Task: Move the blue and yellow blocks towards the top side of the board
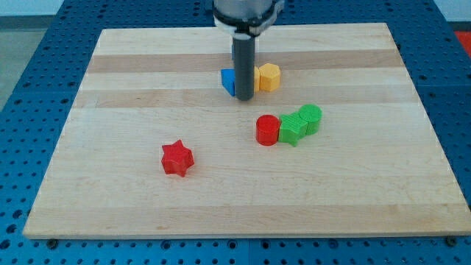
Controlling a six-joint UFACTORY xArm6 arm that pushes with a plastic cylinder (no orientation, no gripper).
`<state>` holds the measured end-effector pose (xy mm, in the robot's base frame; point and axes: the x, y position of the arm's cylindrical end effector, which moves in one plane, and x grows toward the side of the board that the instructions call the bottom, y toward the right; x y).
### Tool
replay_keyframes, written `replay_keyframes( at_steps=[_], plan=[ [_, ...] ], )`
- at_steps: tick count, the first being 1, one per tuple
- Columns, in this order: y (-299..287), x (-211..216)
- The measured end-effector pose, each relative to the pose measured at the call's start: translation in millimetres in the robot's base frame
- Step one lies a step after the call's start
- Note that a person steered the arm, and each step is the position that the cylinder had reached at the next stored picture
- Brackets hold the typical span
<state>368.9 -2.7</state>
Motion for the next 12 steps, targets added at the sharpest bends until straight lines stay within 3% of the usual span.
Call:
replay_keyframes(
  at_steps=[1,2,4,5,7,9,10,12],
  plan=[
    [-1,-18],
    [-1,-3],
    [20,74],
    [51,17],
    [44,2],
    [25,-44],
    [20,-42],
    [17,16]
  ],
)
